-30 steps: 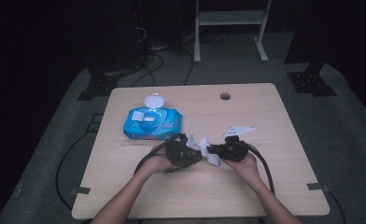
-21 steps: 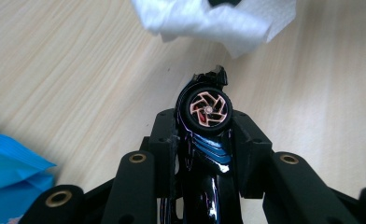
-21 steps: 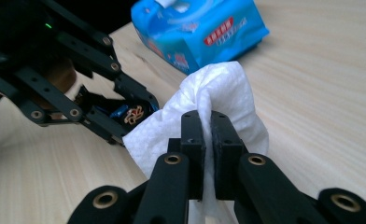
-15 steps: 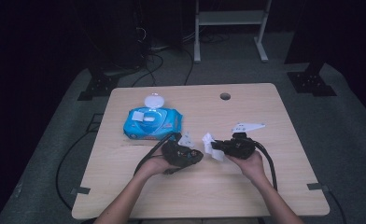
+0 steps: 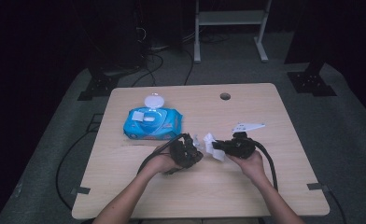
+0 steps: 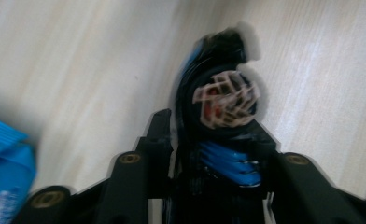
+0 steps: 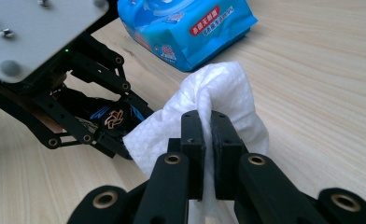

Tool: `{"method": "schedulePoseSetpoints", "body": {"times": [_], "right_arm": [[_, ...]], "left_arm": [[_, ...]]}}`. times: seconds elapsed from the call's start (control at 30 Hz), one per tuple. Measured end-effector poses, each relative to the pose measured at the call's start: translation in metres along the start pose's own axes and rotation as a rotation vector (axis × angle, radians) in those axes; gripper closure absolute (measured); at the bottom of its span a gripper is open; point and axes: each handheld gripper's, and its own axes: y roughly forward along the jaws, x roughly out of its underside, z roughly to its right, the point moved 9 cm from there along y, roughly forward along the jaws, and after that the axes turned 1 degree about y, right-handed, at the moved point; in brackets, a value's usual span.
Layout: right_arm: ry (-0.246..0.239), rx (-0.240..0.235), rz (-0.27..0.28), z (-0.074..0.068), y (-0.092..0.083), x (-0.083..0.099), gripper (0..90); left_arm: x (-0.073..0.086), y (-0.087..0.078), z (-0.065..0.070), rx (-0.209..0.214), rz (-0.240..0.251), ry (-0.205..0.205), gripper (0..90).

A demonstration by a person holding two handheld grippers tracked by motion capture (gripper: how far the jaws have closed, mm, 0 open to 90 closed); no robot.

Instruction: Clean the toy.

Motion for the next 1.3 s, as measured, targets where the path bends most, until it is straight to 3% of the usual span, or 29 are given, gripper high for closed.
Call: {"method": "schedulePoseSetpoints", "body": {"times": [0.03,0.1,0.13,0.27,0.3,0.33,0.37,0.47,0.5,0.57,0.67,0.83,0.93,0.97,1.1,1.3], "right_arm": [[0.001,-0.001,0.005,-0.001,-0.001,-0.001,84.8],[-0.001,-0.006,0.015,-0.002,-0.004,-0.004,84.8],[-0.001,-0.006,0.015,-0.002,-0.004,-0.004,84.8],[-0.029,-0.047,0.038,-0.016,-0.016,-0.018,84.8],[-0.043,-0.054,0.049,-0.02,-0.019,-0.022,84.8],[-0.043,-0.054,0.049,-0.02,-0.019,-0.022,84.8],[-0.06,-0.087,0.059,-0.033,-0.025,-0.031,84.9],[-0.074,-0.109,0.061,-0.043,-0.027,-0.036,84.9],[-0.083,-0.148,0.052,-0.057,-0.025,-0.04,85.0],[-0.102,-0.157,0.031,-0.064,-0.022,-0.04,84.9],[-0.119,-0.145,0.002,-0.065,-0.019,-0.037,84.9],[-0.116,-0.094,-0.056,-0.048,-0.019,-0.026,84.9],[-0.112,-0.113,-0.049,-0.052,-0.02,-0.027,85.0],[-0.125,-0.142,-0.035,-0.062,-0.019,-0.031,84.9],[-0.147,-0.158,-0.036,-0.07,-0.016,-0.033,84.9],[-0.128,-0.094,-0.049,-0.047,-0.02,-0.025,84.9]], "left_arm": [[0.0,-0.002,-0.001,-0.023,0.022,0.013,62.4],[-0.001,-0.006,0.0,-0.016,0.078,0.012,62.4],[-0.001,-0.006,0.0,-0.016,0.078,0.012,62.4],[-0.01,-0.022,0.003,-0.034,0.236,0.042,62.6],[-0.01,-0.022,0.003,-0.034,0.236,0.042,62.7],[-0.014,-0.027,0.005,-0.029,0.281,0.038,62.7],[-0.02,-0.035,0.008,-0.028,0.352,0.044,62.9],[-0.025,-0.038,0.014,-0.013,0.402,0.067,63.1],[-0.028,-0.037,0.02,0.002,0.421,0.07,63.2],[-0.028,-0.037,0.024,0.008,0.43,0.091,63.1],[-0.028,-0.038,0.024,0.013,0.442,0.089,63.2],[-0.024,-0.036,0.021,0.02,0.453,0.063,63.2],[-0.025,-0.035,0.022,0.021,0.453,0.059,63.3],[-0.025,-0.034,0.022,0.017,0.45,0.066,63.3],[-0.024,-0.037,0.021,0.014,0.457,0.058,63.3],[-0.023,-0.04,0.019,0.021,0.475,0.034,63.6]]}}
